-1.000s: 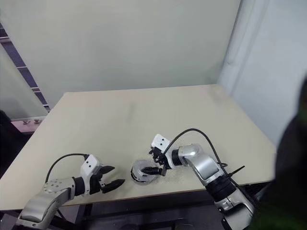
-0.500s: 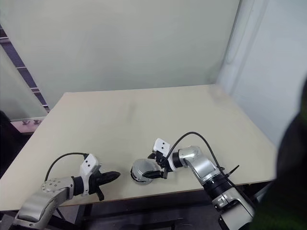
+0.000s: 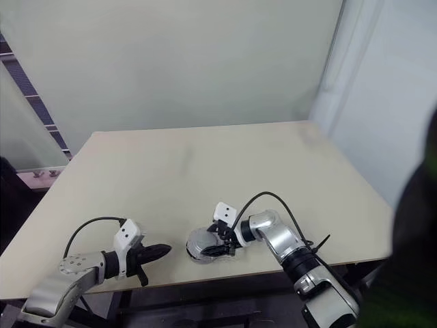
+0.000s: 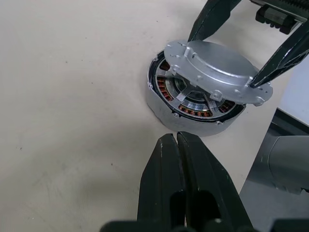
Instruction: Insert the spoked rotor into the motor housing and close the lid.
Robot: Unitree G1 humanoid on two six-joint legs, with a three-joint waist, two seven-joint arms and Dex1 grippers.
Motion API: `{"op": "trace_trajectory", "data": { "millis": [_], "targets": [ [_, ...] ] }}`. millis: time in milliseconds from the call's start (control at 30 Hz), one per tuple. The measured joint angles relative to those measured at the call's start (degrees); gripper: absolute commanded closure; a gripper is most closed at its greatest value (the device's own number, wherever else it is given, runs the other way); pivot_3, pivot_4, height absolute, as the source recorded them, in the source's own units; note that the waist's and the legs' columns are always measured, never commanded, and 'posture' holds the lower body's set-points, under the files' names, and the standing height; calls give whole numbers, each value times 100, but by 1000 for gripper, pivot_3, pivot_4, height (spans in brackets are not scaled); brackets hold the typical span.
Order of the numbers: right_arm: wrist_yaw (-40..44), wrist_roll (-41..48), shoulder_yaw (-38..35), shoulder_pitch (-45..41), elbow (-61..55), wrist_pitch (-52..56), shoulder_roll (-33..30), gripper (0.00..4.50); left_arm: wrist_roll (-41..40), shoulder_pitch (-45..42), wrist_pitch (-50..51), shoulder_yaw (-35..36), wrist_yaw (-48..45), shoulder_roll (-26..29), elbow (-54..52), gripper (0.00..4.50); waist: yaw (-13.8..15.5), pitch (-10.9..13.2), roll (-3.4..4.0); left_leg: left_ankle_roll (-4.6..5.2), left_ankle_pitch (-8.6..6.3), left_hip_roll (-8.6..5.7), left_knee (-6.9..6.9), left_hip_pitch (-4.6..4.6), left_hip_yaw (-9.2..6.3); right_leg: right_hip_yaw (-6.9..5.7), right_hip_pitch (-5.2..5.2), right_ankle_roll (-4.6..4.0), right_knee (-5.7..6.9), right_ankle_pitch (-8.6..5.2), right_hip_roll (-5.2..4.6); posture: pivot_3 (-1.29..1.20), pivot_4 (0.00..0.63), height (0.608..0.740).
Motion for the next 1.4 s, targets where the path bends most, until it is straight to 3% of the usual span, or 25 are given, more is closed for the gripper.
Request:
{"op": "trace_trajectory", "data": {
  "millis": [267,867,1400],
  "targets": [
    [-34,-99,-13,-29,6,127,132,1161,0,0,1,0,39,-1,-1,4500,-7,0,0,0,0,0,0,2,0,0,0,0,6,0,0,0,0,740],
    [-953,-508,368,-135,-1060,2240,325,1161,1,0,-1,-2,50,-20,-2,4500,-3,0,0,-2,0,0,30,4,0,4,-15,-2,59,-1,2,0,0,740],
    [-1122,25,13,-39,-1452,3105,478,1161,6,-43,-24,-14,78,-65,2,4500,-26,0,0,-2,0,3,25,-1,0,3,-24,-2,59,-1,3,0,0,740]
  ]
}}
